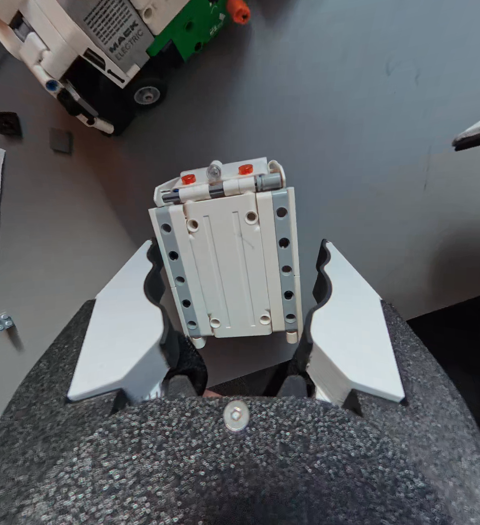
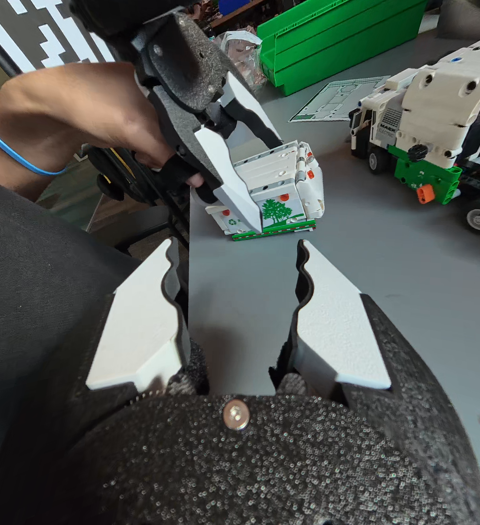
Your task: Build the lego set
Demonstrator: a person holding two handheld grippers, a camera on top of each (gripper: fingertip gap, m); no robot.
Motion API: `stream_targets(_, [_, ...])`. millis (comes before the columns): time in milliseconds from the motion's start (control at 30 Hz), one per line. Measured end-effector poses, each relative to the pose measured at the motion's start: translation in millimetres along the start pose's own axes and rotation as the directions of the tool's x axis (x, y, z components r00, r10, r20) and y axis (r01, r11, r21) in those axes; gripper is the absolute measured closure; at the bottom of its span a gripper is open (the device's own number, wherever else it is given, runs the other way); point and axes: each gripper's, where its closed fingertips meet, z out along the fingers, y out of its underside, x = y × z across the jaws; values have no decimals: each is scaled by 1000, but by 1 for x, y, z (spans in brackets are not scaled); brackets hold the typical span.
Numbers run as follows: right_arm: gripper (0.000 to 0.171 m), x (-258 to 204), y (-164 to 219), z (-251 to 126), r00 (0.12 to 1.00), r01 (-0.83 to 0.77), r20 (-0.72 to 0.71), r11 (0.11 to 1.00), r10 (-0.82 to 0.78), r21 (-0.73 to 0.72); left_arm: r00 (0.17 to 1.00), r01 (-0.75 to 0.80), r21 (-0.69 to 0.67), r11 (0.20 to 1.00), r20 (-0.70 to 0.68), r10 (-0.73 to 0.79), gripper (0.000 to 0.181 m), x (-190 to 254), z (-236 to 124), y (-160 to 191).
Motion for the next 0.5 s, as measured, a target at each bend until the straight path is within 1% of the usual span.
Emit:
stream_targets(33, [88, 0, 1, -1, 1000, 9, 5, 1000, -9, -5, 1000, 14, -27, 1000, 0, -14, 81, -2, 2, 1])
stream_targets(100, [89, -1, 3, -1, 1000, 20, 14, 1000, -20, -6, 1000, 27, -93, 995, -10, -28, 85, -4, 7, 6])
stream_targets(200, [90, -1, 3, -2, 999, 11, 38, 1000, -12, 13, 999, 27, -152, 988, -33, -32, 85, -4, 8, 9])
stream_targets(267, [92, 1, 2, -4, 998, -8, 57, 1000, 6, 29, 999, -15, -195, 981, -39, 8, 85, -5, 7, 12])
stream_targets(400, [96, 11, -1, -12, 999, -32, 43, 998, 29, 60, 991, -113, -217, 970, -91, 95, 85, -4, 1, 14])
stream_targets(500, [96, 22, 1, -15, 999, -40, 6, 997, 40, 60, 983, -145, -210, 967, -145, 116, 85, -5, -6, 13])
